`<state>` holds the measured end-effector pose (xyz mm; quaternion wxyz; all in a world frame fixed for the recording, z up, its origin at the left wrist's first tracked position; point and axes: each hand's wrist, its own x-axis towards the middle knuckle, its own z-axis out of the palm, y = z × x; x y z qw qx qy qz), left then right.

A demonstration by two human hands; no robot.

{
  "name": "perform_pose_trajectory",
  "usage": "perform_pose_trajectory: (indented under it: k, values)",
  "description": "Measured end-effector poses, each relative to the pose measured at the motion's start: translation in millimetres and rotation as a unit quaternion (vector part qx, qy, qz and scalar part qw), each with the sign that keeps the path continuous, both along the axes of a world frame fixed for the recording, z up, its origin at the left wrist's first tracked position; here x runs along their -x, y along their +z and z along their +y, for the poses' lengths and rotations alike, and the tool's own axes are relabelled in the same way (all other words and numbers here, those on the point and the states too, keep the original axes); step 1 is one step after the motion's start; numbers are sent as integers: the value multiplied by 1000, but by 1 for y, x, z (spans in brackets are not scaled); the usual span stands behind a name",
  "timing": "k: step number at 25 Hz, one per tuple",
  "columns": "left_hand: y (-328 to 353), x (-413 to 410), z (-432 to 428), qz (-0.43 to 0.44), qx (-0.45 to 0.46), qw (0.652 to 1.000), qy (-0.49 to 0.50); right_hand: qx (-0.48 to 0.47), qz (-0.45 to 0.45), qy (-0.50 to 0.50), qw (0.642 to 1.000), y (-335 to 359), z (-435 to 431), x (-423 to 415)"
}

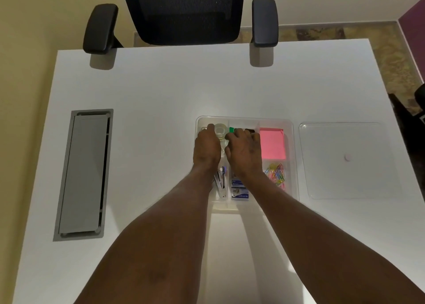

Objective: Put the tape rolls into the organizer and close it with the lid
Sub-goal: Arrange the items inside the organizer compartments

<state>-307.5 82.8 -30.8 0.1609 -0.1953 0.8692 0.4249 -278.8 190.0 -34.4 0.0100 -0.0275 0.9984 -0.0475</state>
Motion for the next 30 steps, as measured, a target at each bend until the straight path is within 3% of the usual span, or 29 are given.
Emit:
perform_pose_trajectory:
  k: [5,12,19,27,30]
  values:
    - [0,6,2,24,52,998,-10,20,-14,-5,1000,-2,-1,-2]
    - [-4,-3,5,47,-22,998,27,44,-52,-2,998,-3,0,-8]
    - [-2,-1,6,20,31,999,-1,44,-69,2,997,-2,-1,-10]
    - [-6,-1,10,28,13,999,43,68,-69,-14,995,2,-3,-9]
    - [-4,3,2,16,10,1000,10,78,-55,-20,995,3,-2,-9]
